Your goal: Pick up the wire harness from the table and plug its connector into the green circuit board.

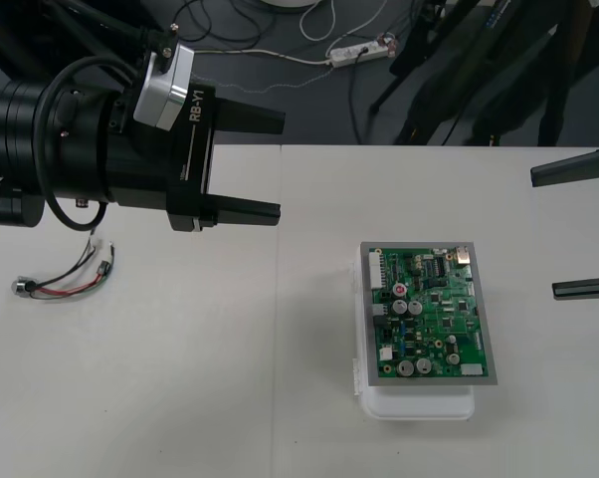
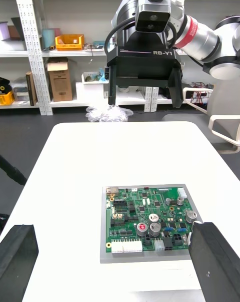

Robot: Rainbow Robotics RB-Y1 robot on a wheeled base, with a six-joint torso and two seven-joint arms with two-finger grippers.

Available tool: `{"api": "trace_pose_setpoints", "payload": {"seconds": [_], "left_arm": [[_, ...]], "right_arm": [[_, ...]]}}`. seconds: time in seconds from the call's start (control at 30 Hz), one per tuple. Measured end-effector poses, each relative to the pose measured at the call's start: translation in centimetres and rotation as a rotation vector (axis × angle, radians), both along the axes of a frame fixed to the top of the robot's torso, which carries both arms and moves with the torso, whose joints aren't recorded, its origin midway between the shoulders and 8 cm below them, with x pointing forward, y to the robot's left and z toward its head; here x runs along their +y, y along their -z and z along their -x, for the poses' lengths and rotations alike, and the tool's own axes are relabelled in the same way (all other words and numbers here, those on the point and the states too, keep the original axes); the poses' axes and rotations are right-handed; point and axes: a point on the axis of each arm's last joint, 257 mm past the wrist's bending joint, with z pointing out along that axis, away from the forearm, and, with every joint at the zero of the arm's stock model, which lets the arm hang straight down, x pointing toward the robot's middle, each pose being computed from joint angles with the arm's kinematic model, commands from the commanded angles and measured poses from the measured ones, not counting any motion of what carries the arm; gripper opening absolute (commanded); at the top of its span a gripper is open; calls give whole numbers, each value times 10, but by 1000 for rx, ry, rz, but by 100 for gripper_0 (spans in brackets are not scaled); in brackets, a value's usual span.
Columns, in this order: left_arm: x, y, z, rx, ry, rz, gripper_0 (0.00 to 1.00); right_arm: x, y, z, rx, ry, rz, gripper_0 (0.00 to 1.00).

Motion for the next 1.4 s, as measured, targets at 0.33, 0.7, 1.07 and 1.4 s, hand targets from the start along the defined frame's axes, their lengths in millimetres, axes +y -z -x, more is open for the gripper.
{"api": "trace_pose_setpoints", "payload": {"seconds": [0.33, 0.7, 1.07, 1.4], "left_arm": [[0, 0, 0, 0, 0, 0, 89], [0, 0, 0, 0, 0, 0, 89], [0, 0, 0, 0, 0, 0, 89], [0, 0, 0, 0, 0, 0, 89]], "right_arm": [[0, 0, 0, 0, 0, 0, 100], [0, 0, 0, 0, 0, 0, 100], [0, 0, 0, 0, 0, 0, 100], [0, 0, 0, 0, 0, 0, 100]]}}
